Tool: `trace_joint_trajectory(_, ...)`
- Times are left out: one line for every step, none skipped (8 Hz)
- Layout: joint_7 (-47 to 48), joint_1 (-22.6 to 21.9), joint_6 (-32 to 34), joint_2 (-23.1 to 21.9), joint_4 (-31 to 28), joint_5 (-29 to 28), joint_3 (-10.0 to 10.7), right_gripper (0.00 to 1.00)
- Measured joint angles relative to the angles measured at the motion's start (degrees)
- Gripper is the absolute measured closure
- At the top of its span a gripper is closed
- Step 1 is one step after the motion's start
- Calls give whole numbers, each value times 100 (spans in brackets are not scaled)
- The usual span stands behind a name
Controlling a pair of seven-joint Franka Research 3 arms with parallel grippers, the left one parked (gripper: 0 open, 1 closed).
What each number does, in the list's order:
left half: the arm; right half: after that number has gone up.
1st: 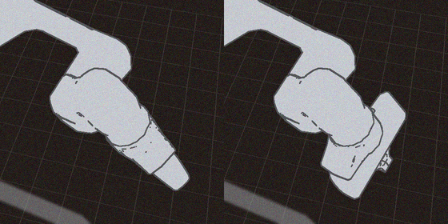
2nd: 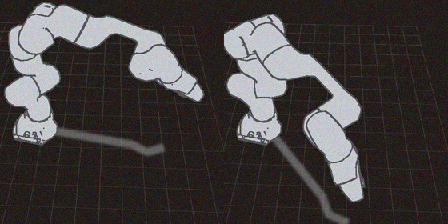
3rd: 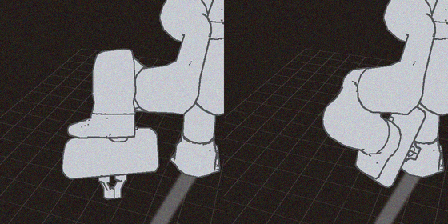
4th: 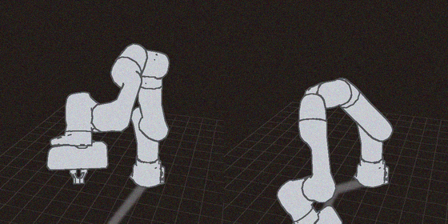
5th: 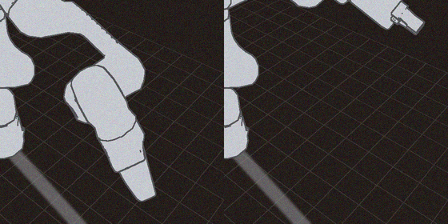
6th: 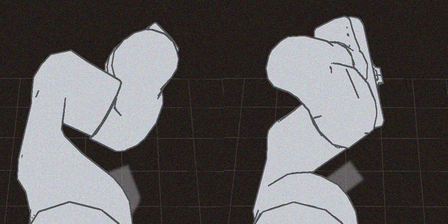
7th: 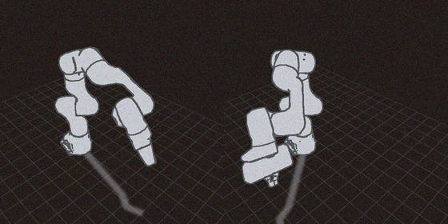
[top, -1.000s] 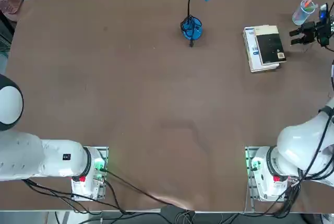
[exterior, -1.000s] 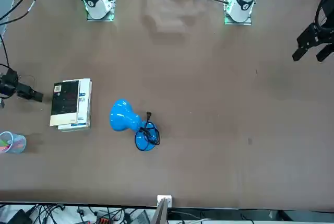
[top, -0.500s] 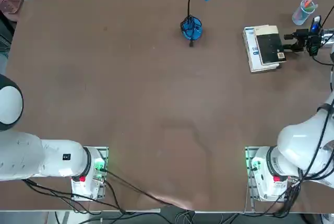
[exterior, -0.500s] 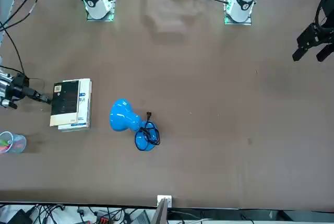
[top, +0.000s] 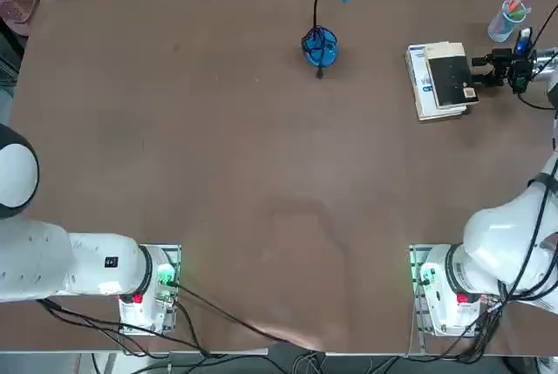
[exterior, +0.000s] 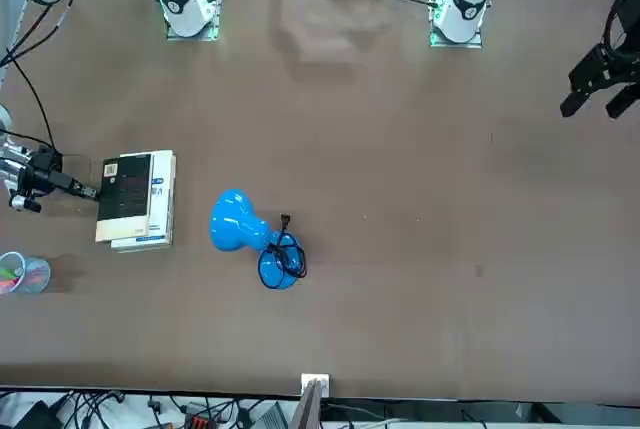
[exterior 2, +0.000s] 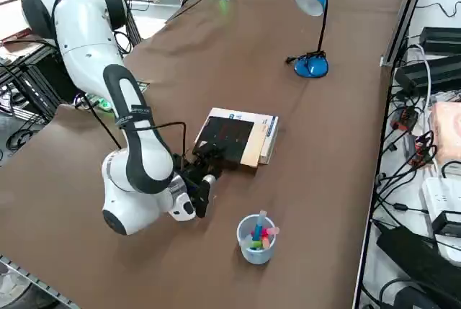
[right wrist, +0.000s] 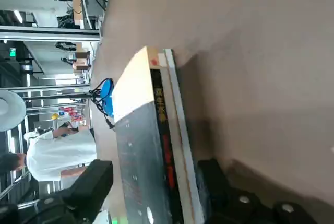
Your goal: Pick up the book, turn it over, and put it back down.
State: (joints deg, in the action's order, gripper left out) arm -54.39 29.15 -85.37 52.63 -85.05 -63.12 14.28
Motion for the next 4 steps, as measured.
trace_joint_trajectory(7,-2,81,92,91,-117,-46,3)
trace_joint_trajectory(7,-1,149,176,130,-227,-73,3)
trace_joint_trajectory(7,-1,180,251,146,-272,-91,3)
trace_joint_trajectory(7,-1,206,305,160,-295,-98,3)
